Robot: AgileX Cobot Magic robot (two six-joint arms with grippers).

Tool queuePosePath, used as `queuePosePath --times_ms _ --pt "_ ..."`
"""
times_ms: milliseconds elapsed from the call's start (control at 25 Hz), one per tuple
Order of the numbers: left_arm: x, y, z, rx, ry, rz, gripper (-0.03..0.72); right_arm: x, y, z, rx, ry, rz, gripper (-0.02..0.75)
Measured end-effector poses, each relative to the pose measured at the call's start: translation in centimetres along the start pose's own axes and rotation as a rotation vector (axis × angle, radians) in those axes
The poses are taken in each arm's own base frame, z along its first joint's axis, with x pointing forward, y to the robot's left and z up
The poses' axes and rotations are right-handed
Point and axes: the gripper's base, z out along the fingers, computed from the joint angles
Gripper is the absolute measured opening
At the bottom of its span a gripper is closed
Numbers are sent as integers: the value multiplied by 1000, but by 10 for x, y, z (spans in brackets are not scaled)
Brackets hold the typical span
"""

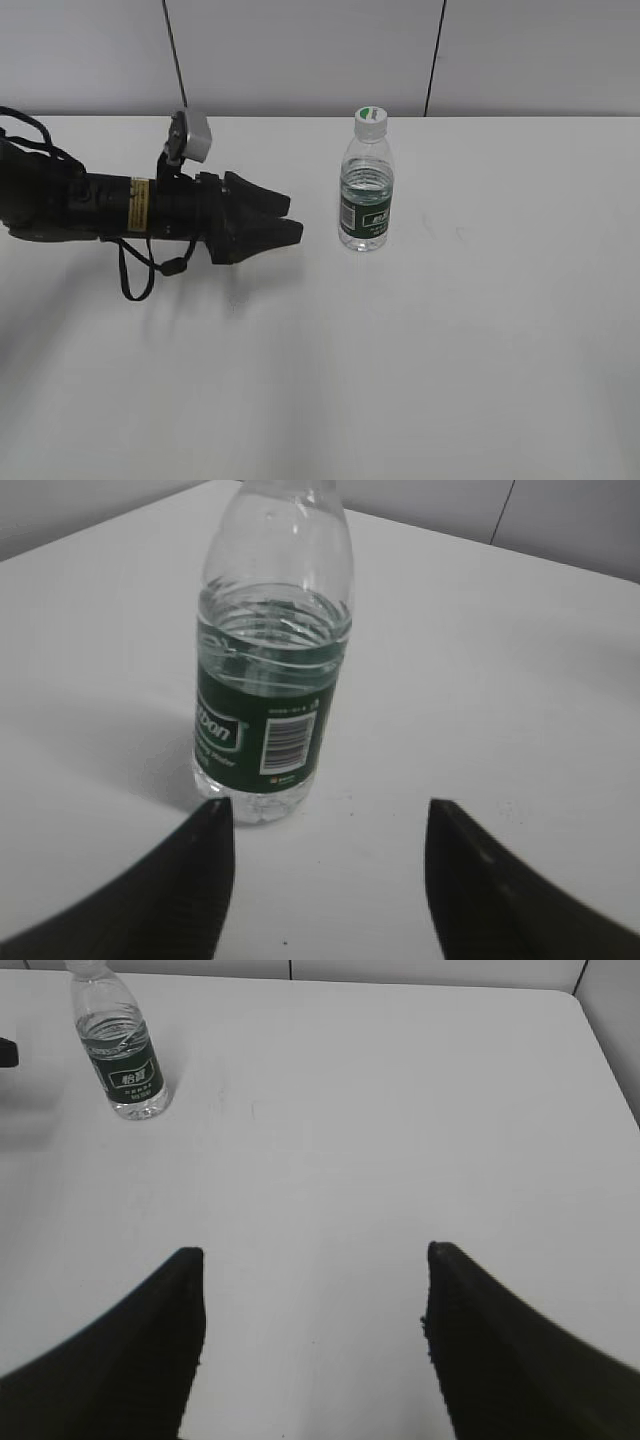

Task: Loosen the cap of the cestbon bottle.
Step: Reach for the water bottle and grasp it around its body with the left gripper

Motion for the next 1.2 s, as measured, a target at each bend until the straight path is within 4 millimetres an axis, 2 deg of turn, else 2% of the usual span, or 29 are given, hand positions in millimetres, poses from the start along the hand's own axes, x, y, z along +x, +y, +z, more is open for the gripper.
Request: queuePosePath --times_ms 160,360,560,800,1000,1200 --pt "10 1 10 -20 -50 -49 590 0 0 0 0 0 0 527" --pt "16 4 19 -70 -104 -61 651 0 0 0 0 0 0 527" --pt "26 5 33 -50 -100 -68 664 0 0 0 0 0 0 527" --pt "23 10 52 -40 -123 -42 666 0 0 0 0 0 0 527" --pt "28 15 68 -50 -110 -33 666 0 0 0 0 0 0 527" --pt "20 17 84 -68 -72 11 666 0 0 0 0 0 0 527"
